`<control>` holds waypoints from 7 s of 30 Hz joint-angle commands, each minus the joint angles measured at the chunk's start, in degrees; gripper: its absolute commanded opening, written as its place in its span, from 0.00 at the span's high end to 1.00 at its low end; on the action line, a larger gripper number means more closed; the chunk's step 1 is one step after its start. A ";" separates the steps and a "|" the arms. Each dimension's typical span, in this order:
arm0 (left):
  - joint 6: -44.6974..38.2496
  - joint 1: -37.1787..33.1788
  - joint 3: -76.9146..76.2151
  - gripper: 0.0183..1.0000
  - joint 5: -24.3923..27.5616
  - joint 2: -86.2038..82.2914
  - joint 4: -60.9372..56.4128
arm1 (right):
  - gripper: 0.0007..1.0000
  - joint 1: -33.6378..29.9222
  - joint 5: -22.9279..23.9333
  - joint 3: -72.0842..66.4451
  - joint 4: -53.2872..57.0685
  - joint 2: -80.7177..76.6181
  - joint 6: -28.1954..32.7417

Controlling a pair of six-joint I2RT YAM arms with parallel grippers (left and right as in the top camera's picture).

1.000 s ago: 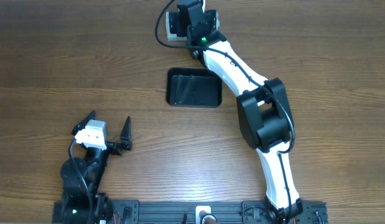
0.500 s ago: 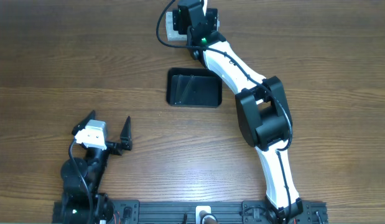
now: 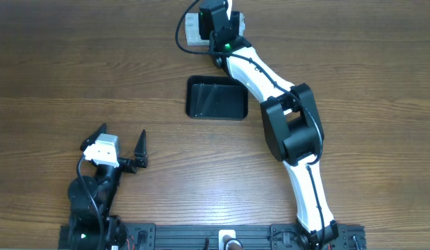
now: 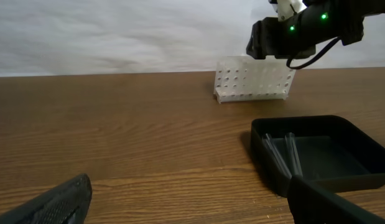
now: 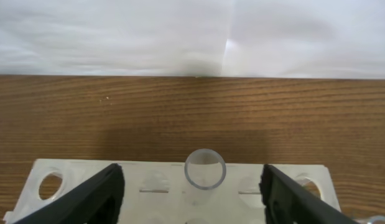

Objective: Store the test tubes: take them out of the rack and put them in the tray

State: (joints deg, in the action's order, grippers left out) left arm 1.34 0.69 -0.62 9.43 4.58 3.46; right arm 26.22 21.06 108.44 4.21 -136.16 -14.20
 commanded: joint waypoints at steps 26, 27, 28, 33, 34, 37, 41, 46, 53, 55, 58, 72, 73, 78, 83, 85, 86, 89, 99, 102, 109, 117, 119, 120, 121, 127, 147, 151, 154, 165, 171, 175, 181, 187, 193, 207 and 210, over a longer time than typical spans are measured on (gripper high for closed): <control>0.61 0.22 0.28 0.00 -0.28 -0.35 0.13 | 0.87 -0.68 1.51 1.44 -0.37 -0.28 0.13; 0.59 0.22 0.28 0.00 -0.28 -0.35 0.13 | 0.87 -0.63 1.51 1.44 -0.37 0.02 0.13; 0.59 0.22 0.28 0.00 -0.28 -0.35 0.13 | 0.87 -0.63 1.51 1.44 -0.31 0.55 0.13; 0.59 0.22 0.28 0.00 -0.28 -0.35 0.13 | 0.89 -0.50 1.53 1.44 0.28 5.22 1.03; 0.61 0.22 0.28 0.00 -0.28 -0.35 0.13 | 0.89 -0.44 1.70 1.44 0.28 6.86 1.53; 0.59 0.22 0.28 0.00 -0.28 -0.35 0.13 | 0.89 -0.24 3.72 1.44 0.26 11.52 1.66; 0.59 0.22 0.28 0.00 -0.28 -0.35 0.13 | 0.89 0.04 4.28 1.44 0.31 18.45 3.17; 0.59 0.22 0.28 0.00 -0.28 -0.35 0.13 | 0.90 1.22 4.28 1.44 9.88 25.40 1.33; 0.61 0.22 0.28 0.00 -0.28 -0.35 0.13 | 0.90 1.03 -7.56 1.36 38.05 27.78 -9.62; 0.61 0.22 0.28 0.00 -0.28 -0.35 0.13 | 0.90 0.59 -12.09 0.98 45.57 27.04 -10.29; 0.61 0.22 0.28 0.00 -0.28 -0.35 0.13 | 0.89 0.48 -15.65 -1.90 51.78 25.97 -10.64; 0.61 0.22 0.28 0.00 -0.28 -0.35 0.13 | 0.86 0.44 -16.96 -22.49 34.88 25.42 -17.55; 0.61 0.22 0.28 0.00 -0.28 -0.35 0.13 | 0.86 0.44 -16.96 -22.67 34.64 25.14 -17.59; 0.61 0.22 0.28 0.00 -0.28 -0.35 0.13 | 0.85 0.44 -16.98 -22.71 34.12 22.64 -18.53; 0.61 0.22 0.28 0.00 -0.28 -0.35 0.13 | 0.84 0.46 -17.22 -22.71 33.48 20.63 -19.67; 0.61 0.22 0.28 0.00 -0.28 -0.35 0.13 | 0.84 0.48 -17.40 -22.71 33.11 20.06 -19.67; 0.61 0.22 0.28 0.00 -0.28 -0.35 0.13 | 0.83 0.48 -17.81 -22.71 32.70 19.78 -19.67; 0.59 0.22 0.28 0.00 -0.28 -0.35 0.13 | 0.82 0.48 -19.21 -22.71 31.41 18.99 -19.65; 0.61 0.22 0.28 0.00 -0.28 -0.35 0.13 | 0.74 0.52 -20.24 -22.60 30.88 18.18 -19.65; 0.61 0.22 0.28 0.00 -0.28 -0.35 0.13 | 0.74 0.55 -20.20 -21.81 31.04 18.51 -19.54; 0.59 0.22 0.28 0.00 -0.28 -0.35 0.13 | 0.44 -0.46 -18.97 -21.00 27.93 27.52 -11.23; 0.59 0.22 0.28 0.00 -0.28 -0.35 0.13 | 0.10 -3.91 -10.62 -21.03 15.45 32.81 1.70; 0.59 0.22 0.28 0.00 -0.28 -0.35 0.13 | 0.09 -5.07 -10.67 -21.03 12.26 31.41 2.29; 0.61 0.22 0.28 0.00 -0.28 -0.35 0.13 | 0.09 -5.60 -10.67 -21.03 10.75 30.53 2.29; 0.61 0.22 0.28 0.00 -0.28 -0.35 0.13 | 0.09 -6.10 -10.64 -21.03 9.18 29.49 2.29; 0.59 0.22 0.28 0.00 -0.28 -0.35 0.13 | 0.05 -7.96 -10.64 -21.00 -1.16 21.88 2.27; 0.61 0.22 0.28 0.00 -0.28 -0.35 0.13 | 0.14 -9.01 -9.38 -21.00 -10.99 11.78 4.00; 0.59 0.22 0.28 0.00 -0.28 -0.35 0.13 | 0.24 -9.11 -9.35 -21.00 -11.69 11.30 4.00; 0.61 0.22 0.28 0.00 -0.28 -0.35 0.13 | 0.34 -9.09 -9.38 -21.00 -12.00 11.26 4.02; 0.61 0.22 0.28 0.00 -0.28 -0.35 0.13 | 0.49 -8.96 -11.61 -21.00 -14.88 10.08 3.98; 0.61 0.22 0.28 0.00 -0.28 -0.35 0.13 | 0.52 -8.98 -11.58 -21.00 -16.09 9.49 4.00; 0.59 0.22 0.28 0.00 -0.28 -0.35 0.13 | 0.56 -8.96 -11.63 -21.00 -17.11 9.49 3.98; 0.59 0.22 0.28 0.00 -0.28 -0.35 0.13 | 0.70 -8.92 -12.44 -21.00 -17.07 9.46 3.98; 0.59 0.22 0.28 0.00 -0.28 -0.35 0.13 | 0.76 -8.87 -12.44 -21.00 -17.11 9.46 3.54; 0.61 0.22 0.28 0.00 -0.28 -0.35 0.13 | 0.83 -8.87 -12.44 -21.00 -17.05 9.46 3.52; 0.59 0.22 0.28 0.00 -0.28 -0.35 0.13 | 0.94 -8.81 -12.41 -21.00 -17.27 9.51 2.47; 0.61 0.22 0.28 0.00 -0.28 -0.35 0.13 | 0.94 -8.63 -12.39 -20.94 -17.35 10.01 2.49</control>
State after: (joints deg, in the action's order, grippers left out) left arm 1.34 0.69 -0.62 9.43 4.60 3.49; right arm 17.56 8.73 87.53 -12.91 -125.86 -10.94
